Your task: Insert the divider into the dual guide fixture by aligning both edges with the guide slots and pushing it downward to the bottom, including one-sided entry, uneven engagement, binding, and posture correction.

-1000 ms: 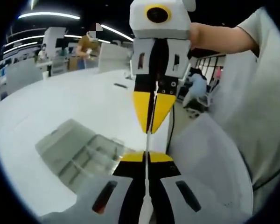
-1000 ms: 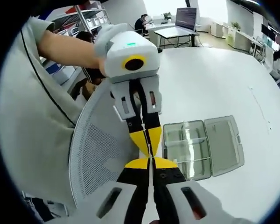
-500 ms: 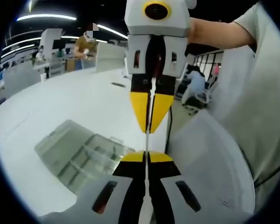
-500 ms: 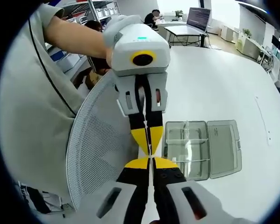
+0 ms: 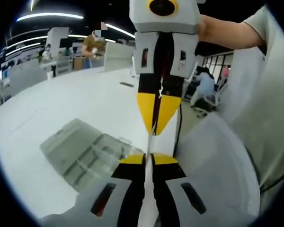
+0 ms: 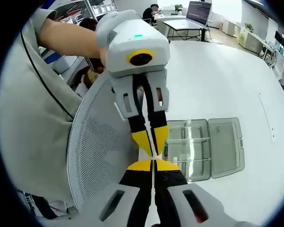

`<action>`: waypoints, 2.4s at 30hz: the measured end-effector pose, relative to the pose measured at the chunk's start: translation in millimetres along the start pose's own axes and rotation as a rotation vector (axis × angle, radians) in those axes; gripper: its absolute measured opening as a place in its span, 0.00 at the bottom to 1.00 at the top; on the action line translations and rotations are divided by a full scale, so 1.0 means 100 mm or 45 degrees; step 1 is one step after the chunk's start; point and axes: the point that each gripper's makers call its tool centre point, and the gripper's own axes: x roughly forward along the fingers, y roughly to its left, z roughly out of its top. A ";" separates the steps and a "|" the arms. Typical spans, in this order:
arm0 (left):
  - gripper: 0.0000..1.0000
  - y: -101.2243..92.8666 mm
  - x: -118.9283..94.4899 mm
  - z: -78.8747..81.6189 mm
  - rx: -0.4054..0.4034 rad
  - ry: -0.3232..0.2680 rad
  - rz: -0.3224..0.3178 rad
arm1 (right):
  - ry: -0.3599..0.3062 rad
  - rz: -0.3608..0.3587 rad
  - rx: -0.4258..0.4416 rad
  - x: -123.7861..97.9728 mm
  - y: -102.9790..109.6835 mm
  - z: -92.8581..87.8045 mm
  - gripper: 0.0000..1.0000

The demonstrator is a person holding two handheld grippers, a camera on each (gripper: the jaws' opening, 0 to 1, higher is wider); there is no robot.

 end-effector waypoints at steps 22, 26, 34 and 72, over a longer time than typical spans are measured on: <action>0.31 0.16 -0.15 -0.05 -0.049 -0.039 0.186 | 0.059 -0.056 0.054 0.01 -0.27 -0.02 0.00; 0.39 0.21 -0.18 -0.05 -0.066 -0.049 0.230 | 0.074 -0.066 0.054 0.03 -0.33 -0.02 0.00; 0.53 0.27 -0.25 -0.09 -0.105 -0.045 0.300 | 0.096 -0.086 0.053 0.07 -0.43 -0.02 0.00; 0.76 0.30 -0.35 -0.27 -0.247 -0.028 0.421 | 0.234 -0.113 -0.064 0.33 -0.66 0.07 0.00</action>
